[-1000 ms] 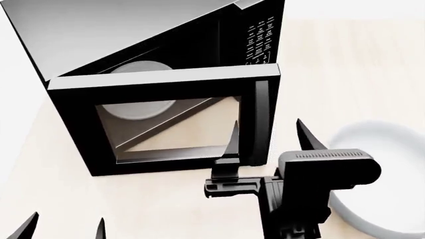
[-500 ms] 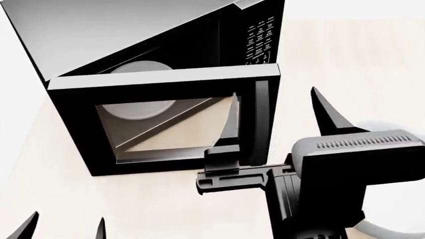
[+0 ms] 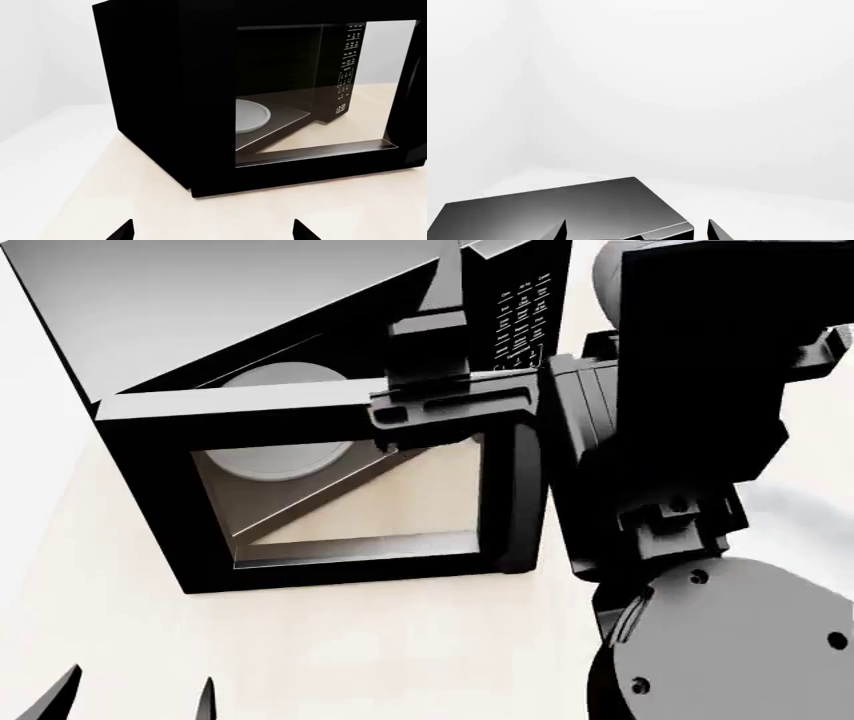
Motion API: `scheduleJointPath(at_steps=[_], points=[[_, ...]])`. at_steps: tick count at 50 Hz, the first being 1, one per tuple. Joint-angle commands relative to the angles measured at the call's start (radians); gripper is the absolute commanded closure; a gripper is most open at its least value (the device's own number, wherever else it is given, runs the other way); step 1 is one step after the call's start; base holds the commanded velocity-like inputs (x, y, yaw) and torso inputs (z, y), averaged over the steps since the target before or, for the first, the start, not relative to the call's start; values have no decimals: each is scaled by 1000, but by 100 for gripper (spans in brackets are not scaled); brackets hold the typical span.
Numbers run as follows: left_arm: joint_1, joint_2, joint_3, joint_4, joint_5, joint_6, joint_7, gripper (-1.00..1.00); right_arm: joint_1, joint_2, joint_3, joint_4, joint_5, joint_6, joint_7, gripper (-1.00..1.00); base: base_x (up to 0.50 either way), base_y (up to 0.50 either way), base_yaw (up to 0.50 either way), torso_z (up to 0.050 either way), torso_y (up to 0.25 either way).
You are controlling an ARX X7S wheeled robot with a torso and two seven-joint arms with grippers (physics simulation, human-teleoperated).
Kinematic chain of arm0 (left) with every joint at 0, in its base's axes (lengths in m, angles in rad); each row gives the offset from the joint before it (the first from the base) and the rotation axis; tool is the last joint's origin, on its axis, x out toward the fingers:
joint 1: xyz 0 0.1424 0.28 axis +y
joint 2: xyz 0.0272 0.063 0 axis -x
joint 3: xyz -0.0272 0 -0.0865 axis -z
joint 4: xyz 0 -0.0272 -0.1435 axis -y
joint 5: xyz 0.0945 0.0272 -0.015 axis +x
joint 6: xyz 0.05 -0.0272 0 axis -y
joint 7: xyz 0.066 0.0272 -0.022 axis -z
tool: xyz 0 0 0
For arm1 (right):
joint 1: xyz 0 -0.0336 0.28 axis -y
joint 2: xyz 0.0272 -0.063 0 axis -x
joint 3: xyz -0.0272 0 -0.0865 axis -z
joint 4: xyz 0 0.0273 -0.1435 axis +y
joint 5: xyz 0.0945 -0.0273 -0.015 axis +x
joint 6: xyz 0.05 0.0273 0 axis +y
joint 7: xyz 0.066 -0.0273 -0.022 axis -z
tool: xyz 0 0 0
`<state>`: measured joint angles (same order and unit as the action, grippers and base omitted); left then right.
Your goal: Open the microwave.
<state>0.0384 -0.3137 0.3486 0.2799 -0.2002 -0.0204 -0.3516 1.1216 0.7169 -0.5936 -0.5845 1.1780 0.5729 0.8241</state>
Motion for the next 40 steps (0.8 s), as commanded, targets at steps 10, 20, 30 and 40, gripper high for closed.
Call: scheduleJointPath(at_steps=[10, 20, 30, 40], points=[[-1, -6, 5, 3, -8, 1, -3, -100, 396, -190, -97, 543, 240, 325, -91, -100, 0, 0, 0, 0, 0], [-3, -8, 5, 3, -14, 2, -5, -100, 468, -258, -131, 792, 243, 372, -157, -100, 0, 0, 0, 0, 0], [-4, -10, 8, 4, -15, 2, -8, -100, 513, -314, -178, 964, 191, 377, -241, -100, 0, 0, 0, 0, 0], [-2, -13, 8, 9, -20, 3, -11, -100, 523, -356, -213, 1070, 147, 359, -298, -100, 0, 0, 0, 0, 0]])
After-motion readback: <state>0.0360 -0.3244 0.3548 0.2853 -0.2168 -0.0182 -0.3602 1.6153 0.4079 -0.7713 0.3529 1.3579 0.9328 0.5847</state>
